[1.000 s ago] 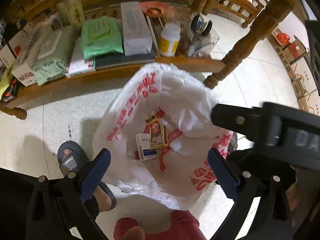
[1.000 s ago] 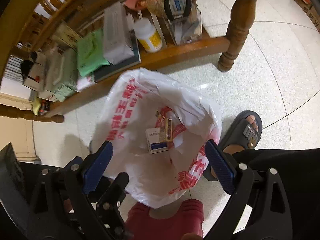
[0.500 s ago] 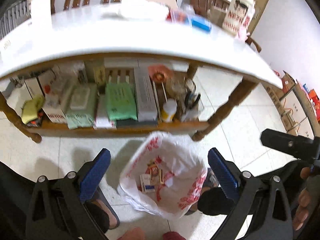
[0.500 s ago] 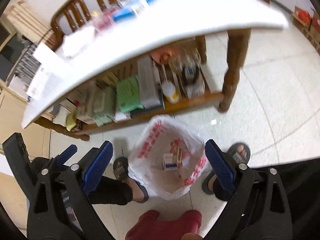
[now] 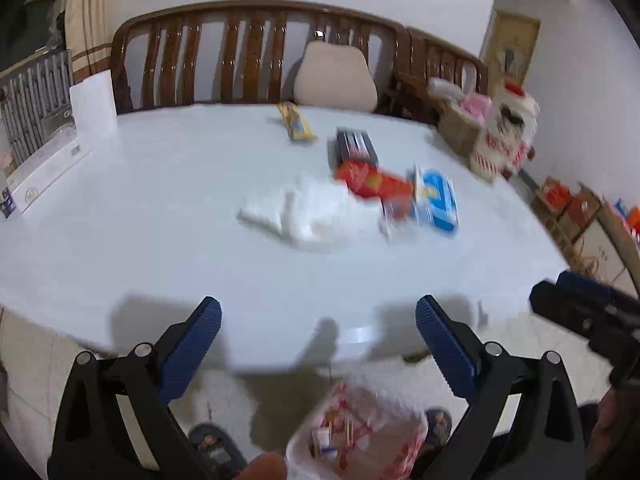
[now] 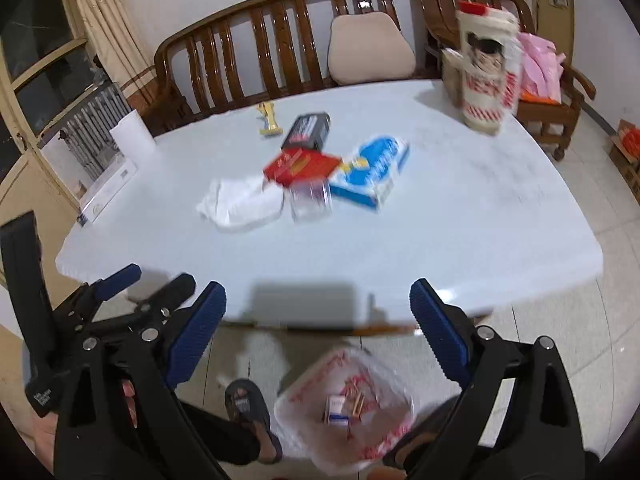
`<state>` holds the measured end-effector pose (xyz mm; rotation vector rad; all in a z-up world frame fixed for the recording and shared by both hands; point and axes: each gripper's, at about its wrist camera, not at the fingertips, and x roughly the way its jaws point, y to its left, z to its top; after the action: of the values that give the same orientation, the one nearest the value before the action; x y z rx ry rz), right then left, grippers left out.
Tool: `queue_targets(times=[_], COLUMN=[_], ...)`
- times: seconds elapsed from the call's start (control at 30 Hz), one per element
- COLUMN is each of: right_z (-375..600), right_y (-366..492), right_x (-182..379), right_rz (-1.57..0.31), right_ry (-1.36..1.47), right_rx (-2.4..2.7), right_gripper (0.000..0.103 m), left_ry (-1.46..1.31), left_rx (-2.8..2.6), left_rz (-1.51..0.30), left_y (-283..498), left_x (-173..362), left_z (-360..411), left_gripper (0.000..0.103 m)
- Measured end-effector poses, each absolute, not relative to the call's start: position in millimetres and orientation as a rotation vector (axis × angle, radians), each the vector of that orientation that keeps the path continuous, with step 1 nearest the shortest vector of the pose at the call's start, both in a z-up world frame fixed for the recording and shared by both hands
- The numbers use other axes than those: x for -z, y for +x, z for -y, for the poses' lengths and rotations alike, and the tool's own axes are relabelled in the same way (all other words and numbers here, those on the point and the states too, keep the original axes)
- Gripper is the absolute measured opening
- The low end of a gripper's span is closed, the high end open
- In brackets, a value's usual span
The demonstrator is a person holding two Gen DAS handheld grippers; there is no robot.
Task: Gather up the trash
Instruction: 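Raise both tools back up to the table, then grasp the crumpled tissue with the left tool while the right tool grasps the clear cup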
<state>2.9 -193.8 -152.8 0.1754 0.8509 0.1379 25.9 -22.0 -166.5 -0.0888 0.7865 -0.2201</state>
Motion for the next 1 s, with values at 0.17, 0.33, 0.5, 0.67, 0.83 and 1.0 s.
queue_targets(times=[0.17, 0.33, 0.5, 0.67, 0.83, 1.0], right_z=[182, 174, 169, 160, 156, 157], right_y=[47, 75, 95, 110, 122, 128], right_x=[157, 168, 178, 189, 198, 206], right_rz=[-0.854, -0.866, -0.891, -0.916, -0.930, -0.953], right_ry=[0.116, 0.074, 0.073, 0.051, 0.028, 0.012], right_rx=[-0.133, -0.127, -0.130, -0.125, -0.109, -0.094], right_gripper=[0.088, 0.081, 0.081, 0.081, 0.077, 0.063], left_ry=[-0.036, 0.007, 0.067, 0.099, 0.110, 0.100], left_rx=[0.221, 0.261, 0.300, 0.323, 0.342, 0.354], left_rz=[-0.782, -0.788, -0.790, -0.805, -0.813, -0.820], left_y=[62, 90, 108, 123, 133, 139], left_x=[167, 181, 191, 202, 210, 214], left_z=[22, 24, 30, 36, 38, 40], left_gripper=[0.095, 0.095, 0.095, 0.095, 0.095, 0.095])
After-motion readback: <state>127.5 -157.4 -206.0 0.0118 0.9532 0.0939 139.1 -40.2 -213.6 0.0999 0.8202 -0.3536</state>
